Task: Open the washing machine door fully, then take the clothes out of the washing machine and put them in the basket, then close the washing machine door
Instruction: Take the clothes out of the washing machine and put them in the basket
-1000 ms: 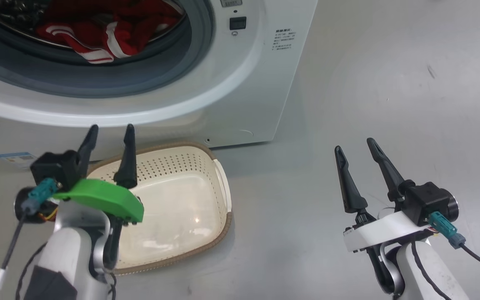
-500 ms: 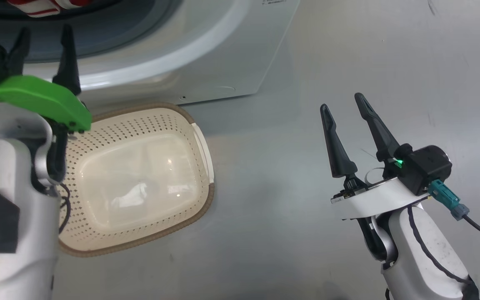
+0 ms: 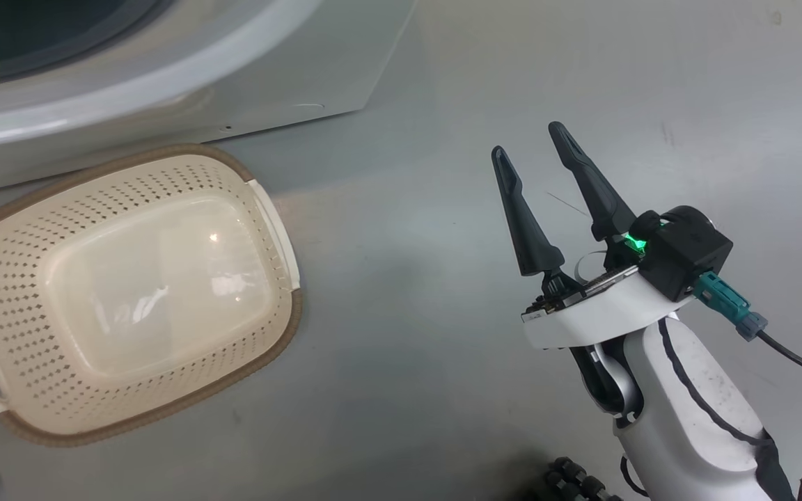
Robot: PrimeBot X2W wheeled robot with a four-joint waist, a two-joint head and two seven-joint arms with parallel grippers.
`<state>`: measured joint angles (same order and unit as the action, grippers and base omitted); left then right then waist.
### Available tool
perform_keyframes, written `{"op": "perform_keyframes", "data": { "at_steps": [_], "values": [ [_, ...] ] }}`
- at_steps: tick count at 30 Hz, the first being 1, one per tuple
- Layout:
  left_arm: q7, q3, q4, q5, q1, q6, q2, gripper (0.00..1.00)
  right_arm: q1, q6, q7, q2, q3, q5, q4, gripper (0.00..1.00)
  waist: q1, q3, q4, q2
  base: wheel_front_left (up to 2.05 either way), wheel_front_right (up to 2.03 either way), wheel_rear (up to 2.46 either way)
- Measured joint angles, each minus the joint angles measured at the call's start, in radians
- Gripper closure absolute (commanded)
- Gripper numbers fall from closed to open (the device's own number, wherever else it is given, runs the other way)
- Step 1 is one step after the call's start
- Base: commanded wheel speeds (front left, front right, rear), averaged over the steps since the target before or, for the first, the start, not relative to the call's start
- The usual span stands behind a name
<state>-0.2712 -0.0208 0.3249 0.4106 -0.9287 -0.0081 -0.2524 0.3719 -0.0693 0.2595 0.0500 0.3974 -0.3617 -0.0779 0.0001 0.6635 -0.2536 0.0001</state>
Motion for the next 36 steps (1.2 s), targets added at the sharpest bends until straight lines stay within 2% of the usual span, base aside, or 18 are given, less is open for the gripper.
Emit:
{"op": "perform_keyframes", "data": {
  "at_steps": [12, 14, 23, 25, 26, 27, 36],
  "values": [
    [-0.098, 0.033, 0.125, 0.004, -0.106, -0.007, -0.072, 0.0, 0.011, 0.011, 0.0, 0.0, 0.03, -0.036, -0.005, 0.0, -0.0001, 0.041, -0.094, 0.0, 0.0, 0.0, 0.0],
    [-0.114, 0.034, 0.152, 0.005, -0.116, -0.007, -0.076, 0.0, 0.012, 0.02, 0.0, -0.001, 0.03, -0.044, -0.006, 0.0, -0.0001, 0.046, -0.101, 0.0, 0.0, 0.0, 0.0],
    [-0.203, 0.031, 0.229, 0.005, -0.134, -0.001, -0.098, 0.0, 0.028, 0.021, 0.0, -0.001, 0.037, -0.051, -0.008, 0.0, -0.0001, 0.052, -0.108, 0.0, 0.0, 0.0, 0.0],
    [-0.215, 0.029, 0.243, 0.005, -0.142, 0.004, -0.098, 0.7, 0.033, 0.028, 0.0, -0.001, 0.038, -0.051, -0.008, 0.0, -0.0002, 0.053, -0.107, 0.0, 0.0, 0.0, 0.0],
    [-0.215, 0.029, 0.243, 0.005, -0.142, 0.004, -0.098, 0.7, 0.033, 0.028, 0.0, -0.001, 0.038, -0.051, -0.008, 0.0, -0.0002, 0.053, -0.107, 0.0, 0.0, 0.0, 0.0],
    [-0.221, 0.027, 0.248, 0.005, -0.143, 0.004, -0.098, 1.0, 0.034, 0.028, 0.0, -0.001, 0.038, -0.051, -0.008, 0.0, -0.0001, 0.054, -0.107, 0.0, 0.0, 0.0, 0.0],
    [-0.218, 0.006, 0.267, -0.003, -0.158, 0.002, -0.099, 1.0, 0.05, 0.034, 0.0, -0.001, 0.043, -0.051, -0.01, 0.0, -0.0001, 0.058, -0.105, 0.0, 0.0, 0.0, 0.0]
  ]
}}
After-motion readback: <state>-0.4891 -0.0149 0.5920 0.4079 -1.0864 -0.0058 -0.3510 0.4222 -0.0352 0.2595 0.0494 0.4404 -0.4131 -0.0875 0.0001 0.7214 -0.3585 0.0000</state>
